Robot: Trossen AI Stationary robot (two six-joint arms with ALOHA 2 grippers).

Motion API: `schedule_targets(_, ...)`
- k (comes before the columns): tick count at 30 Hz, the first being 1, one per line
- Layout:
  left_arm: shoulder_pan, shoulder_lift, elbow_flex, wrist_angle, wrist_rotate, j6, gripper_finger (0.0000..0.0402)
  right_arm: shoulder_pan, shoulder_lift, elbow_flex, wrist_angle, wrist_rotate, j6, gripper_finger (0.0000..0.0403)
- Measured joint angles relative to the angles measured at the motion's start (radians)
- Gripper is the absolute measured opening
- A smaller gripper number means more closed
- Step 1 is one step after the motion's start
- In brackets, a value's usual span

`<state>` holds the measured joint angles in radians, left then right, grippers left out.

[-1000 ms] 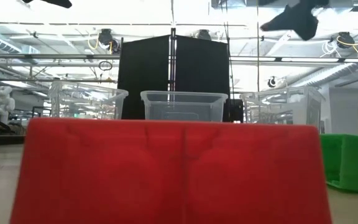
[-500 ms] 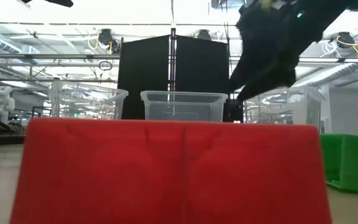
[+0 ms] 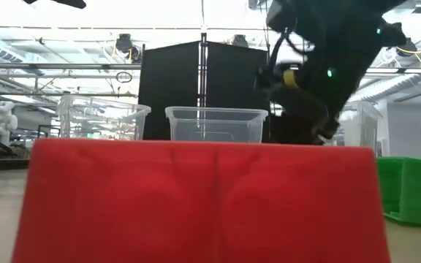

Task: Sort blocks
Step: Put the green game piece into the right transparent bin

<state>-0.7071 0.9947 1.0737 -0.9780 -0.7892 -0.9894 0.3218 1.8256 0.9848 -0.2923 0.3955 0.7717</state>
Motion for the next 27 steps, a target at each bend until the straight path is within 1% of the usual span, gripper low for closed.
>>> schedule_targets(1,0.0,0.0,0.0,0.0,0.0,0.0,0.0336,0.0,0.013,0.0,0.0,-0.027,0.004,0.0265)
schedule_targets(4,0.0,0.0,0.0,-0.008,0.0,0.005,0.0336,-0.002,0.047,0.005,-0.003,-0.053,0.042,0.0262)
schedule_targets(6,0.0,0.0,0.0,-0.012,0.0,0.008,0.0336,-0.002,0.073,0.006,-0.021,-0.061,0.078,0.0248)
schedule_targets(8,0.0,0.0,0.0,-0.012,0.0,0.008,0.0336,0.0,0.088,0.008,-0.023,-0.063,0.111,0.0216)
schedule_targets(11,0.0,0.0,0.0,-0.013,0.0,0.008,0.0336,0.006,0.091,0.008,-0.02,-0.062,0.139,0.0135)
schedule_targets(12,0.0,0.0,0.0,-0.013,0.0,0.009,0.0336,0.006,0.089,0.007,-0.023,-0.064,0.141,0.0116)
schedule_targets(16,0.0,0.0,0.0,-0.034,0.0,0.008,0.0336,0.002,0.065,0.004,-0.028,-0.079,0.131,0.0119)
schedule_targets(21,0.0,0.0,0.0,-0.05,0.0,0.007,0.0336,-0.013,-0.014,0.021,-0.066,-0.082,0.1,0.0119)
schedule_targets(24,0.0,0.0,0.0,-0.062,0.0,0.008,0.0336,-0.034,-0.104,0.054,-0.053,-0.05,0.041,0.0119)
schedule_targets(27,0.0,0.0,0.0,-0.061,0.0,0.024,0.0336,-0.064,-0.197,0.071,-0.092,0.027,-0.014,0.0119)
